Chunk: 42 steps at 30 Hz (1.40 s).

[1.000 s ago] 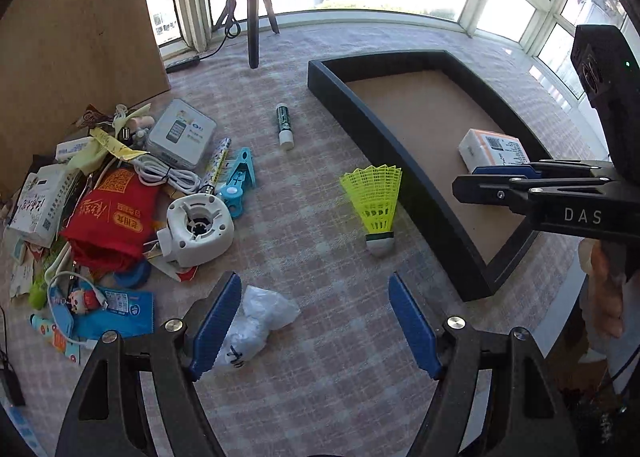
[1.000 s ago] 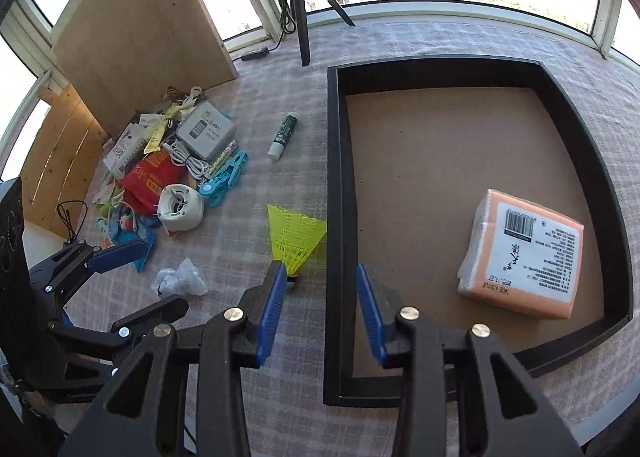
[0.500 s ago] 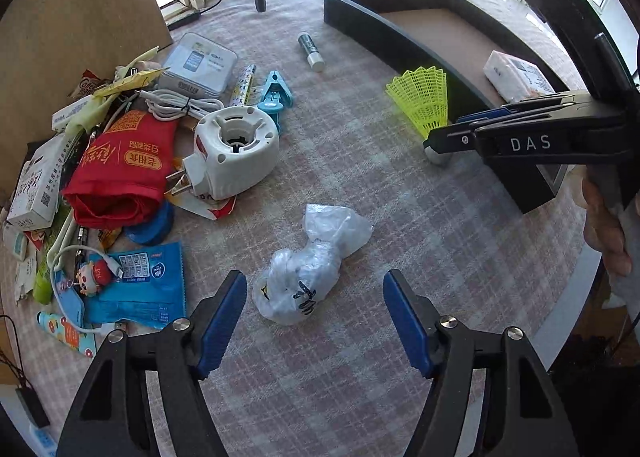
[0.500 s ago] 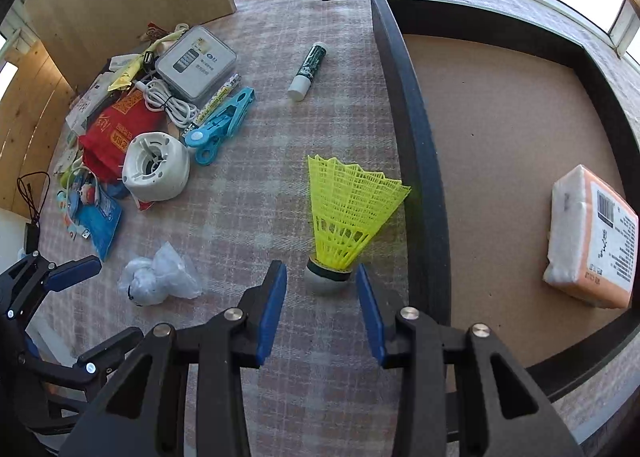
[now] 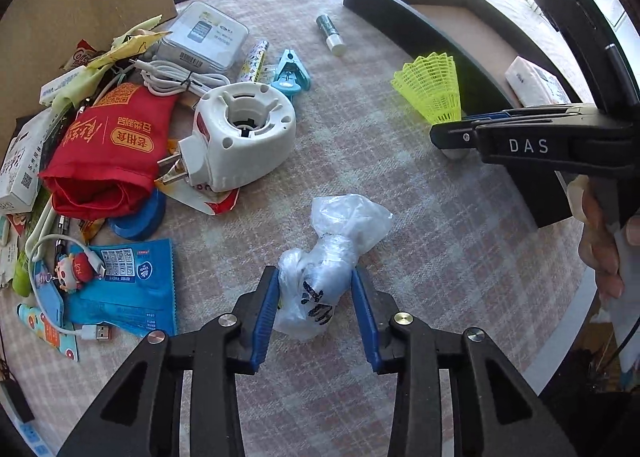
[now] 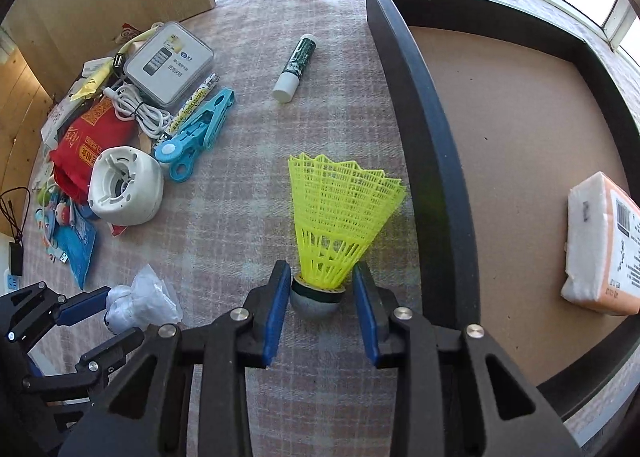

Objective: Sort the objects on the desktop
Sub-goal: 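Grasp the white plastic bag with the left gripper while the right grasps the yellow shuttlecock, then carry the plastic bag and shuttlecock into the tray and release both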

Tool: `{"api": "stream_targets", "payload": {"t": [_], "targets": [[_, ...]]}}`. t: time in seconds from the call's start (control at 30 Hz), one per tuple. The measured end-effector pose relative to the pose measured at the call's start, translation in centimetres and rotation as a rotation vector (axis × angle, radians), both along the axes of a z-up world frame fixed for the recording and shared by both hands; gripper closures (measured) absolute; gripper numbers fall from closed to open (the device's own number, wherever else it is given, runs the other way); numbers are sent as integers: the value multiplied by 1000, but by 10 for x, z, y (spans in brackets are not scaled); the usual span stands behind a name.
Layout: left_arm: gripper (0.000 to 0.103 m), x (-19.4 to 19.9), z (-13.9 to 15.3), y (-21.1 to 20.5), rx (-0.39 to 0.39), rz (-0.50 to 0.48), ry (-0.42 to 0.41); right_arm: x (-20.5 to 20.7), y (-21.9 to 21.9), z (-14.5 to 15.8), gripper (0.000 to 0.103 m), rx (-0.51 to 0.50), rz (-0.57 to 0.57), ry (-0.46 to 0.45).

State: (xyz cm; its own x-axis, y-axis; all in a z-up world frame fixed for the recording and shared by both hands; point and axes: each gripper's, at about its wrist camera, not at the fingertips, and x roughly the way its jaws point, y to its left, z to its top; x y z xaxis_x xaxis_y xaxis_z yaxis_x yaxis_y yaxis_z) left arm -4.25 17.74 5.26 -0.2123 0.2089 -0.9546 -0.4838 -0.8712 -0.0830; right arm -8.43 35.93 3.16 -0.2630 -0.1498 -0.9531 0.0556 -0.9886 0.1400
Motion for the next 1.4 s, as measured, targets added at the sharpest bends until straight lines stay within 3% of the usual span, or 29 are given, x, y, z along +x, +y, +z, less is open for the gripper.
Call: {"api": "stream_targets", "payload": {"t": [0.23, 0.47, 0.7, 1.1, 1.4], "targets": [[70, -10, 20, -5, 76, 54, 10, -2, 8, 22, 76, -36, 26, 52], [70, -28, 52, 24, 118, 104, 44, -9, 27, 59, 76, -68, 21, 132], [70, -54, 74, 95, 183, 104, 71, -31, 84, 84, 76, -30, -38, 184], [69, -55, 54, 235, 159, -43, 2, -47, 216, 65, 76, 75, -223, 156], [65, -63, 37, 276, 126, -102, -25, -49, 261, 38, 76, 90, -304, 98]]}}
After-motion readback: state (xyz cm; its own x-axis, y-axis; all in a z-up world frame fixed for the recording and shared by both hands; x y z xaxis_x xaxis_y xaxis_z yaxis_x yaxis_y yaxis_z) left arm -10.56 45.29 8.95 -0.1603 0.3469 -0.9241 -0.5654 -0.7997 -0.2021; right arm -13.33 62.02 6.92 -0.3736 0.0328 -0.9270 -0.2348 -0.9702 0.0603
